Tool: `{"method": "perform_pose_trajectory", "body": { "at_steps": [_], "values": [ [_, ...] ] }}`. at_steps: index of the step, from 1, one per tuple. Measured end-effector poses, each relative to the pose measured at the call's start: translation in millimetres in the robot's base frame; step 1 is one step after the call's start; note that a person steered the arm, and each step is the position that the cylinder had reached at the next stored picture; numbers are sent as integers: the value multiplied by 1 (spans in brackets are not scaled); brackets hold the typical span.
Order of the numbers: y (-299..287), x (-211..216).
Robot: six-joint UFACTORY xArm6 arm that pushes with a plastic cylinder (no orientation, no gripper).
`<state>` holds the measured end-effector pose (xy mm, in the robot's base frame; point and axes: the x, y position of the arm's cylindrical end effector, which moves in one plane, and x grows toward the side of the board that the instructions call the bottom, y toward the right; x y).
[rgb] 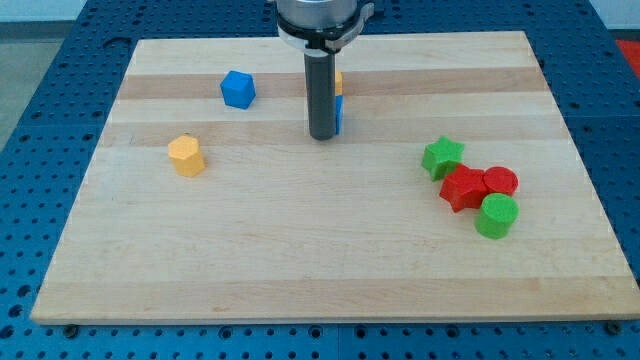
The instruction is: Push the yellow hexagon towards the blue cube
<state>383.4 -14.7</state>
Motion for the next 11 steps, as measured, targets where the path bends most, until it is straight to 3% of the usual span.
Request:
{"method": "perform_pose_trajectory", "body": {
  "at_steps": [2,3,5,6,8,9,10,11],
  "values": [
    [0,-21],
    [0,-11],
    [-97,103],
    [-100,106],
    [-162,109],
    [-176,91],
    [-147,29],
    [-141,25]
  ]
}}
